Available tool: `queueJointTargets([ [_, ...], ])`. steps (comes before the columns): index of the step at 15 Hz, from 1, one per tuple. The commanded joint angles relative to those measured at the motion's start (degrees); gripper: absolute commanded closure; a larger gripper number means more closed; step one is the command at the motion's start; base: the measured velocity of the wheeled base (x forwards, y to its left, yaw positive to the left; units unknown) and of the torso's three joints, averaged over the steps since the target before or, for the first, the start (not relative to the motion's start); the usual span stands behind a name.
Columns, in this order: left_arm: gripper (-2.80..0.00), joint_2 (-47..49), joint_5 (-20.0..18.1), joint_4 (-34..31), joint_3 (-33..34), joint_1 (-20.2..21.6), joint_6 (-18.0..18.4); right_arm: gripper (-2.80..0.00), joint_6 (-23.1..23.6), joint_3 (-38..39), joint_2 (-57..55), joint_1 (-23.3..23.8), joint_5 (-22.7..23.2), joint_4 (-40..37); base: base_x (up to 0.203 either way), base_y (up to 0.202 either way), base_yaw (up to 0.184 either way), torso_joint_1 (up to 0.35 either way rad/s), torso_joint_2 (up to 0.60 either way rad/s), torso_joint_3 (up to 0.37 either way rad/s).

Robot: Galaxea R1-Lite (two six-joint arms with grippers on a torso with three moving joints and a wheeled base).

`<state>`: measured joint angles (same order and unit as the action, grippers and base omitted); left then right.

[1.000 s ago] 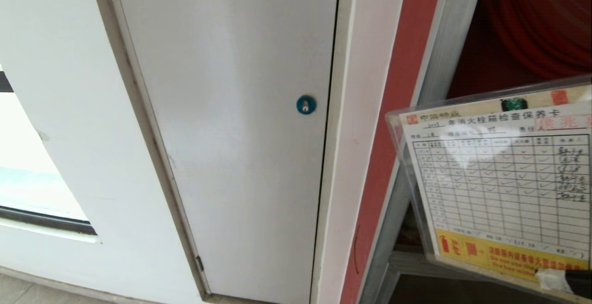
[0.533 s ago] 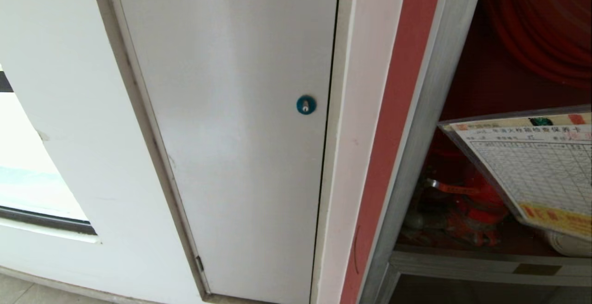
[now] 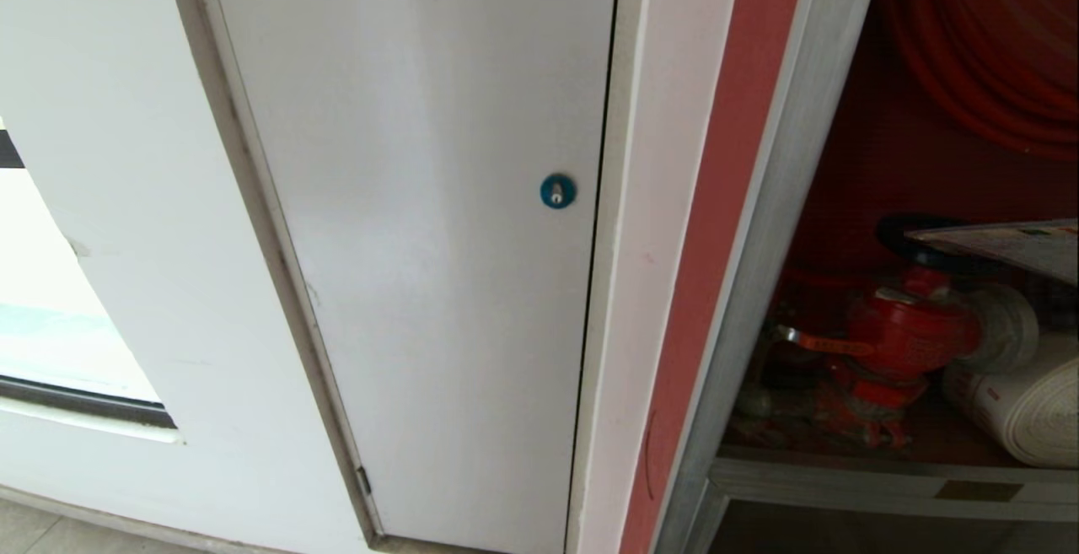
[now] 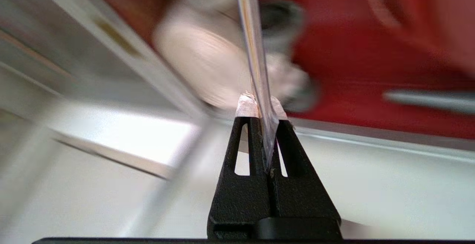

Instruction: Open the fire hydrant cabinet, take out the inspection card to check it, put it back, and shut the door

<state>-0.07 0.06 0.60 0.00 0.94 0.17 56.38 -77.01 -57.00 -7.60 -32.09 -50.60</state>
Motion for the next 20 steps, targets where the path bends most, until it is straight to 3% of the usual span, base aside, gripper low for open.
queueJointTargets([
  [1, 0.0, 0.1, 0.0, 0.0, 0.3, 0.1, 0.0, 0.0, 9.3, -4.1, -4.0, 5.7, -0.2, -0.2, 0.0, 0.0, 0.0, 0.0, 0.0, 0.0],
  [3, 0.0, 0.0, 0.0, 0.0, 0.3, 0.1, 0.0, 0.0, 17.1, -5.7, -5.6, 8.6, 0.7, -0.1, 0.0, 0.0, 0.0, 0.0, 0.0, 0.0],
  [6, 0.0, 0.0, 0.0, 0.0, 0.3, 0.1, 0.0, 0.0, 24.0, -5.8, -8.7, 11.2, 3.4, 5.8, 0.0, 0.0, 0.0, 0.0, 0.0, 0.0],
  [8, 0.0, 0.1, 0.0, 0.0, 0.3, 0.0, 0.0, 0.0, 28.6, -5.8, -11.6, 16.5, 8.3, 9.9, 0.0, 0.0, 0.0, 0.0, 0.0, 0.0],
  [10, 0.0, 0.1, 0.0, 0.0, 0.3, 0.0, 0.0, 0.0, 31.7, -5.4, -15.0, 21.8, 16.4, 16.4, 0.0, 0.0, 0.0, 0.0, 0.0, 0.0],
  [14, 0.0, 0.1, 0.0, 0.0, 0.3, 0.0, 0.0, 0.0, 32.6, -5.2, -19.8, 25.9, 20.6, 19.9, 0.0, 0.0, 0.0, 0.0, 0.0, 0.0],
  [17, 0.0, 0.1, 0.0, 0.0, 0.3, 0.0, 0.0, 0.0, 32.5, -3.5, -22.3, 29.9, 25.7, 26.8, 0.0, 0.0, 0.0, 0.0, 0.0, 0.0],
  [20, 0.0, 0.1, 0.0, 0.0, 0.3, 0.0, 0.0, 0.0, 32.4, -1.1, -25.2, 31.5, 28.0, 33.2, 0.0, 0.0, 0.0, 0.0, 0.0, 0.0],
])
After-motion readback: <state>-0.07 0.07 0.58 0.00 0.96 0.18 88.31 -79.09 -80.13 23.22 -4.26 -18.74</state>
